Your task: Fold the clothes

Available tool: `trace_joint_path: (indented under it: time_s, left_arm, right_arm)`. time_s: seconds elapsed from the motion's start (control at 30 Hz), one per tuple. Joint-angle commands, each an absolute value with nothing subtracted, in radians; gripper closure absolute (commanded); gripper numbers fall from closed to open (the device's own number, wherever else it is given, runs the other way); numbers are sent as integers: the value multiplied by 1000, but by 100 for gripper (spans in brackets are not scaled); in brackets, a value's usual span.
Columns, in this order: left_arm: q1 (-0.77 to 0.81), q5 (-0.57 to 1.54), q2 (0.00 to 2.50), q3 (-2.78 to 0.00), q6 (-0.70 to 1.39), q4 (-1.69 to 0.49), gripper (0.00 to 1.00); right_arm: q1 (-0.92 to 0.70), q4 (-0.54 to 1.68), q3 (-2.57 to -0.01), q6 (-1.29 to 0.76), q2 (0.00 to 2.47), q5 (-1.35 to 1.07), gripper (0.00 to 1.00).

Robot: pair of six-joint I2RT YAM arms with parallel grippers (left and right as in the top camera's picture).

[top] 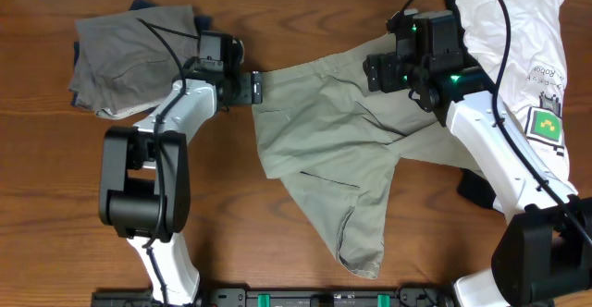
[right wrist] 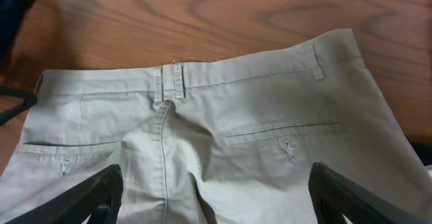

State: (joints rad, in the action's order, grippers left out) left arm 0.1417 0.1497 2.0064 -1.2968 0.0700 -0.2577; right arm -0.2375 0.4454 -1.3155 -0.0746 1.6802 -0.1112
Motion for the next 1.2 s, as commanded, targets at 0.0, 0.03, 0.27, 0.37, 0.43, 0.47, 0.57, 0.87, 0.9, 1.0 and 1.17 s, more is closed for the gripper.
trace_joint_path:
  time_s: [0.0,0.03,0.27,0.37,0.43,0.47,0.57,0.87,0.9,1.0,1.17]
  left_arm:
    - [162,138,2027,-1316,53,-236,11]
    - [170,138,2028,-1316,53,-228,11]
    - [216,136,2036,-1316,26,-196,14]
    - [214,106,2045,-1315,19,-196,16]
    - [212,107,2051,-1315,20,-196,17]
    - [212,107,2052,-1315,20,-196,18]
    - [214,107,2060,-1314,21,-196,31]
    - [215,107,2069,-1314,51,-183,75]
    - [215,107,2069,-1314,50,-174,81]
    - [212,107,2061,-1316,50,-139,94]
    - [201,39,2037,-1393,50,-134,95]
  right_arm:
    - [-229,447,-1333,-62,1661,-87,14]
    - [-229,449,-1333,-62,1661,-81,14]
    - [-229,458,-1333,-62,1661,-56,15]
    - [-229,467,-1333,-62,1661,-48,15]
    - [-227,474,-1333,-62,1661,-49,15]
    - [-227,476,-1333,-62,1661,-48,15]
    - [-227,474,-1333,-62,1661,-48,16]
    - [-227,485,-1333,-62,1661,-25,23]
    - [-227,488,-1333,-62,1661,-26,23]
    - [-227,491,-1333,-62,1661,-25,25]
    - [-227,490,-1333,-62,1661,-26,25]
